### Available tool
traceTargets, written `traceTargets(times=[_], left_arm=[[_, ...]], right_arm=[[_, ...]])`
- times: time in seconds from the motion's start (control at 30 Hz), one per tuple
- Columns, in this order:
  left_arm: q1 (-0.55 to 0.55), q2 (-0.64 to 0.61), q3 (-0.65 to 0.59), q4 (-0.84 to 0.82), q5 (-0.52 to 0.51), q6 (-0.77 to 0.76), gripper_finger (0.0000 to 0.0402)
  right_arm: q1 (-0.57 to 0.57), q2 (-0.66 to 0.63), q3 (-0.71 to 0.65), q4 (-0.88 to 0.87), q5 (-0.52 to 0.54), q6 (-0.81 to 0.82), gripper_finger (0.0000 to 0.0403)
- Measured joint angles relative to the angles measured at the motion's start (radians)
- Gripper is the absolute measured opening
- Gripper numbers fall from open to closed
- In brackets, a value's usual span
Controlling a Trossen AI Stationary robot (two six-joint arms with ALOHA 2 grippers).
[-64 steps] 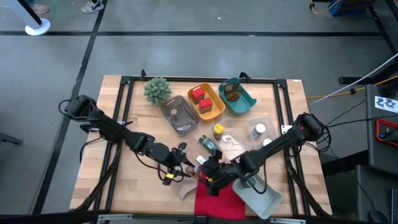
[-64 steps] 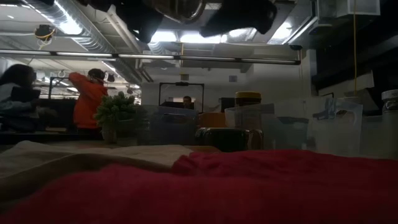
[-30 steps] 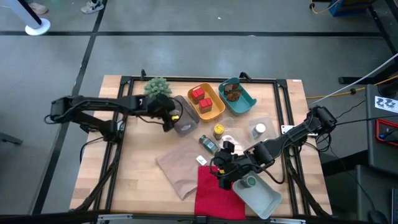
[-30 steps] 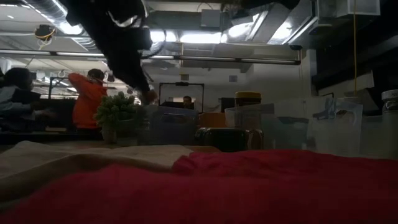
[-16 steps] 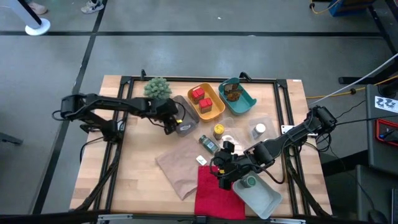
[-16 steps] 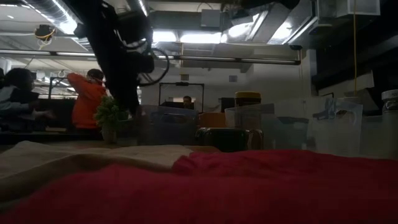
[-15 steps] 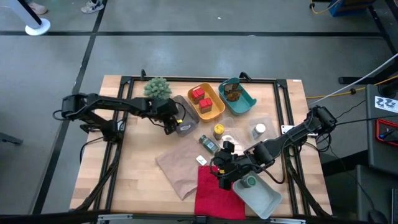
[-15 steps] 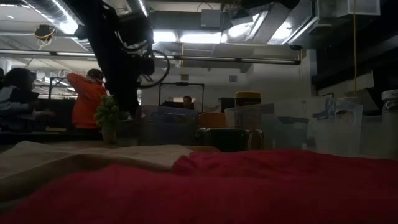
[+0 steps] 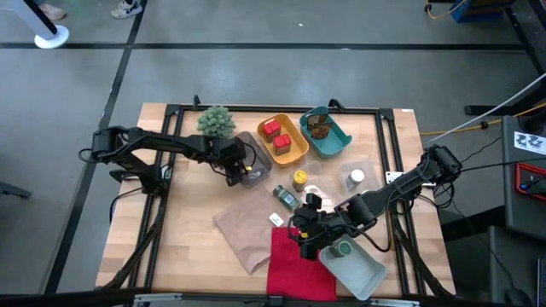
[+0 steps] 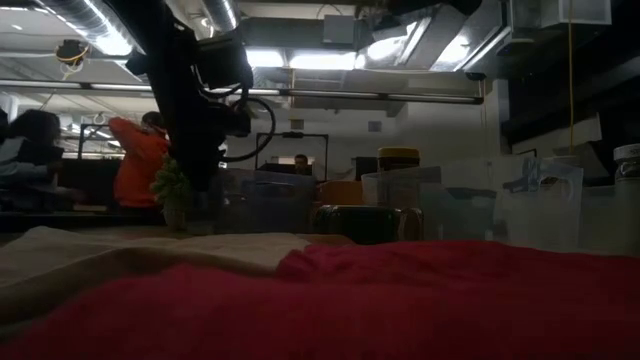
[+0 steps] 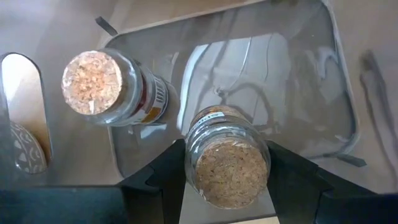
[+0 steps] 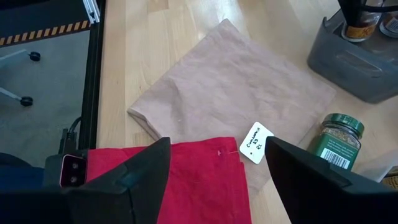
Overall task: Sort spices by type
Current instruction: Put the brown seasoning bottle into the black bin, then put the green seasoning bottle into the gray bin
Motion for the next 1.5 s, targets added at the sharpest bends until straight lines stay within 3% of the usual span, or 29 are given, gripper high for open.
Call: traceTargets(times=[0.3,0.63,0.9,1.37,1.5], left_arm=[[0.000,0.000,0.000,0.000,0.000,0.001,0.0175],[0.000,0.001,0.000,0.000,0.000,-0.016,0.0231],[0.000,-0.008,0.000,-0.001,0.000,-0.012,0.0241],[-0.002,-0.173,0.000,-0.003,0.000,-0.016,0.0241],[-0.002,-0.218,0.000,-0.003,0.000,-0.016,0.0241]], right_arm=[[0.000,0.000,0.000,0.000,0.000,0.000,0.0260],[0.000,0.000,0.000,0.000,0.000,0.000,0.0260],[0.000,0.000,0.000,0.000,0.002,0.045,0.0260],[-0.023,0.095,0.000,0.006,0.210,0.078,0.0260],[-0.058,0.145,0.000,0.008,0.220,0.130,0.0260]])
